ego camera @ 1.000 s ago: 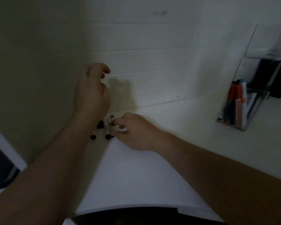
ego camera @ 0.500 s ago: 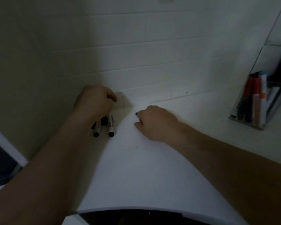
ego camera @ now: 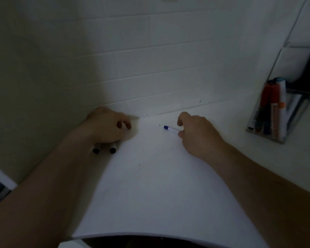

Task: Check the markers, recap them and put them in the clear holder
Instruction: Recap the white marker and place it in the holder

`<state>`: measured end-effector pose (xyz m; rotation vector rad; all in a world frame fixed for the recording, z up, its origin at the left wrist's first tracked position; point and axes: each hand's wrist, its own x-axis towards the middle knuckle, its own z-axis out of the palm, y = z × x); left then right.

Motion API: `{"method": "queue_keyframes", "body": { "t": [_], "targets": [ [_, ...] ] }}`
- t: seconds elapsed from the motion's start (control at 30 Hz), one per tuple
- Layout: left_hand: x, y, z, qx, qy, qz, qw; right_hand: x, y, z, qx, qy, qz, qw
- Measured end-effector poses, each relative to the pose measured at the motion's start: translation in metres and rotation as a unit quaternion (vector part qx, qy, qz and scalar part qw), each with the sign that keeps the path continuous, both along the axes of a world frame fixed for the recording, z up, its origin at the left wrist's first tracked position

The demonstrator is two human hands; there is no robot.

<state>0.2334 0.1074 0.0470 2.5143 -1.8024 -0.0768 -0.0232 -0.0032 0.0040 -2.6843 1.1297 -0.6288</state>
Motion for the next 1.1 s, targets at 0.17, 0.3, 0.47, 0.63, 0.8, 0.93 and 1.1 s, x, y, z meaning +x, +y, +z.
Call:
{"method": "queue_keyframes", "body": {
  "t": [0.17,0.3,0.47,0.63,0.8,0.93,1.1],
  "targets": [
    [0.011,-0.004,-0.010,-0.034,0.025,-0.017,0.999,-0.001,0.000,-0.001,0.001,0.001,-0.010,1.000],
    [0.009,-0.008,-0.019,-0.059,0.021,-0.038,0.997,0.000,0.002,0.001,0.008,-0.047,-0.015,0.999],
    [0.003,-0.004,-0.013,-0.091,0.021,-0.002,0.996,0.002,-0.003,-0.004,0.019,-0.071,-0.018,0.997],
    [0.005,0.002,-0.008,-0.031,0.030,0.031,0.999,0.002,-0.006,-0.008,0.012,-0.086,-0.019,0.996],
    [0.010,0.000,-0.012,-0.034,0.041,0.029,0.998,0.002,-0.005,-0.008,0.012,-0.099,-0.010,0.995],
    [0.012,-0.001,-0.016,-0.067,0.005,-0.004,0.998,0.002,-0.003,-0.008,0.023,-0.101,-0.009,0.995],
    [-0.002,-0.007,-0.019,-0.134,0.001,-0.035,0.990,0.004,0.000,-0.008,0.034,-0.109,0.001,0.993]
  ]
}}
